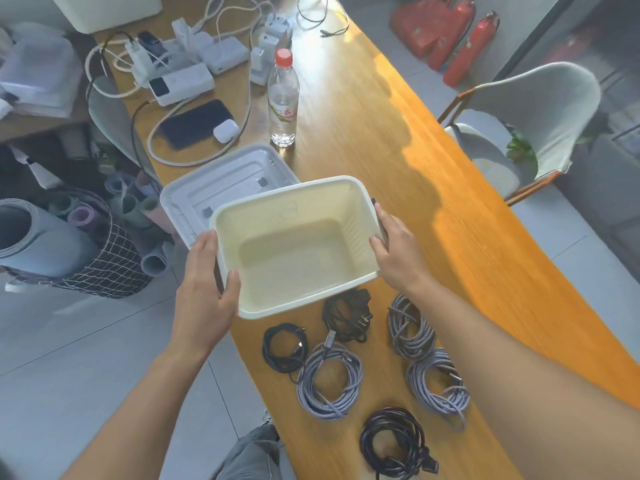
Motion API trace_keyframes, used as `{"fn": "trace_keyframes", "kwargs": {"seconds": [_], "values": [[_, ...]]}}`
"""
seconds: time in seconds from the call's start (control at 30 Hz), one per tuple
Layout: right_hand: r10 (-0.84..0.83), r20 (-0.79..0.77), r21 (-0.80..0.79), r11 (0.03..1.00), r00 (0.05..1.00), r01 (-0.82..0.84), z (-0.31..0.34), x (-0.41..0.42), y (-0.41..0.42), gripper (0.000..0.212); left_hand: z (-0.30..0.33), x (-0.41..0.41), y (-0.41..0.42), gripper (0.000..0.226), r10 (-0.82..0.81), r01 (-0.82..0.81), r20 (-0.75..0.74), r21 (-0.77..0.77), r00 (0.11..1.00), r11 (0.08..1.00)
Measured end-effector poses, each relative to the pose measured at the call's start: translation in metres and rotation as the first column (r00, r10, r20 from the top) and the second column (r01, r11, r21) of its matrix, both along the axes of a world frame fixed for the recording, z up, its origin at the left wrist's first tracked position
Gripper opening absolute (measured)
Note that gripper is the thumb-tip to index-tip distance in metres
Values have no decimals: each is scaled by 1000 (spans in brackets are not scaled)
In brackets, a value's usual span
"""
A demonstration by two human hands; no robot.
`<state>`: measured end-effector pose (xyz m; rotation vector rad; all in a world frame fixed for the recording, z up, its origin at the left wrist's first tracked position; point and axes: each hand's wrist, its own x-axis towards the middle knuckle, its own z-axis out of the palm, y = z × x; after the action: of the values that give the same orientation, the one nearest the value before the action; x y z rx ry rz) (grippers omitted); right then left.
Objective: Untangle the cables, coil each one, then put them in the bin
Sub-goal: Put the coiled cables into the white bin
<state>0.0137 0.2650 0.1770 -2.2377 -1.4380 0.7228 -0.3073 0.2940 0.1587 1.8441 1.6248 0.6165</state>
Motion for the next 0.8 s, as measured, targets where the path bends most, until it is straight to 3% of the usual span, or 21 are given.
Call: {"fn": "trace_keyframes", "kwargs": {"seconds": [0.43,0.8], "values": [[-277,42,198,944,960,263,34,70,-66,63,49,95,26,68,-271,266,28,120,962,957],[-624,132,265,771,770,580,73,144,-242,61,77,237,-48,69,-603,589,38,170,797,790]]}}
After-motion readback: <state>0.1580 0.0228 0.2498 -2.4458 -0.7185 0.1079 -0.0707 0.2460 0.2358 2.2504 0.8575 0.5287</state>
